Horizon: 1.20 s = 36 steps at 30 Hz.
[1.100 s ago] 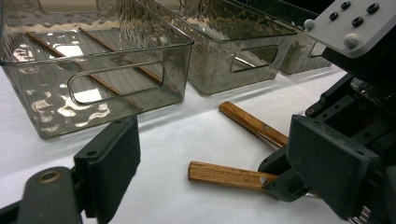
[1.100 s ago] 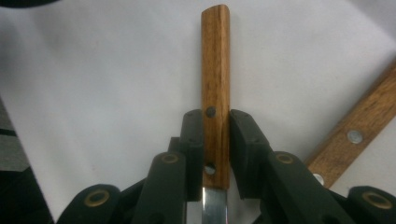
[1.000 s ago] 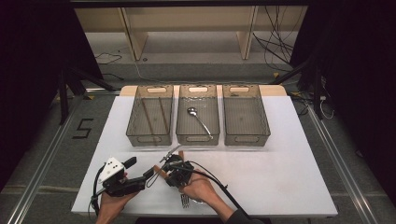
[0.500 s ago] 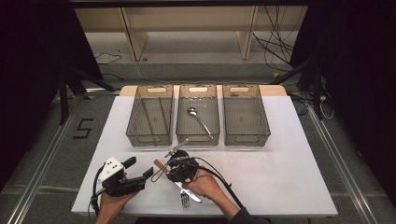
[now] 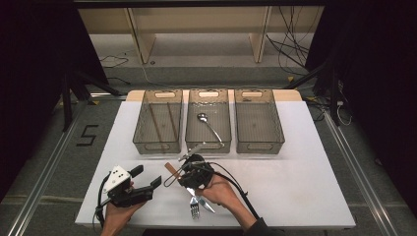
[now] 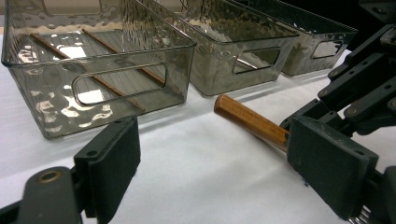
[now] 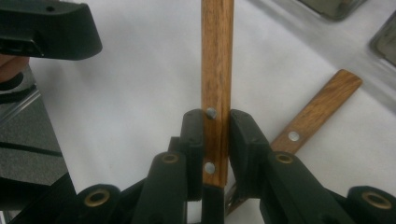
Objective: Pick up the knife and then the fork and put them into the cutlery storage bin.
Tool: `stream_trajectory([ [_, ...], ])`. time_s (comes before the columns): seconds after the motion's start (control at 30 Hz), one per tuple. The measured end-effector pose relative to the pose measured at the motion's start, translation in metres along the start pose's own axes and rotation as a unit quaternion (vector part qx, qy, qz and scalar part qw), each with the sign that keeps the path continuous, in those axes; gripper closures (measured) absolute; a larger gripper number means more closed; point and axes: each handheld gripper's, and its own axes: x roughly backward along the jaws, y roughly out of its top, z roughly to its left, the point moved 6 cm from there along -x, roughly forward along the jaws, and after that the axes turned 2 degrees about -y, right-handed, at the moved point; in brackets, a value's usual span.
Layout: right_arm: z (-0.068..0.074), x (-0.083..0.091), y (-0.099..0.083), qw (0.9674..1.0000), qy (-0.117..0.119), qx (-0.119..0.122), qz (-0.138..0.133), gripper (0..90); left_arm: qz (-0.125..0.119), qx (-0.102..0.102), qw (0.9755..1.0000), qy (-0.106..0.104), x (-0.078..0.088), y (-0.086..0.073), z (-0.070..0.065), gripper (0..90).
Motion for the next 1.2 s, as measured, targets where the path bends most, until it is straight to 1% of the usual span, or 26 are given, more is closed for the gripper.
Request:
stream_trajectory([
  [0.13,-0.003,0.005,0.001,0.9998,0.007,-0.011,-0.011,76.9,-0.001,0.0,1.0,0.0,0.0,0.0,0.0,17.3],
  [0.33,-0.006,0.009,0.002,0.9994,0.017,-0.019,-0.024,76.9,0.0,0.0,1.0,0.0,0.0,0.0,0.0,17.4],
  [0.4,-0.007,0.011,0.002,0.999,0.024,-0.024,-0.028,76.9,0.0,0.0,1.0,0.0,0.0,0.0,0.0,17.3],
  [0.67,-0.009,0.016,0.002,0.9983,0.031,-0.028,-0.039,76.9,0.003,0.0,1.0,0.0,-0.001,-0.001,-0.001,17.3],
  [0.83,-0.011,0.019,0.003,0.998,0.03,-0.03,-0.046,76.9,0.003,0.0,1.0,-0.001,-0.002,-0.001,-0.001,17.4],
  [0.9,-0.012,0.021,0.003,0.9977,0.031,-0.036,-0.049,76.9,0.004,0.001,1.0,-0.002,-0.002,-0.001,-0.001,17.4],
  [1.1,-0.013,0.023,0.003,0.9973,0.036,-0.032,-0.056,76.9,0.008,-0.001,1.0,-0.004,-0.002,-0.002,-0.002,17.4],
  [1.2,-0.01,0.019,0.002,0.9981,0.026,-0.025,-0.049,76.9,0.011,-0.001,0.9999,-0.003,-0.003,-0.002,-0.002,17.4],
])
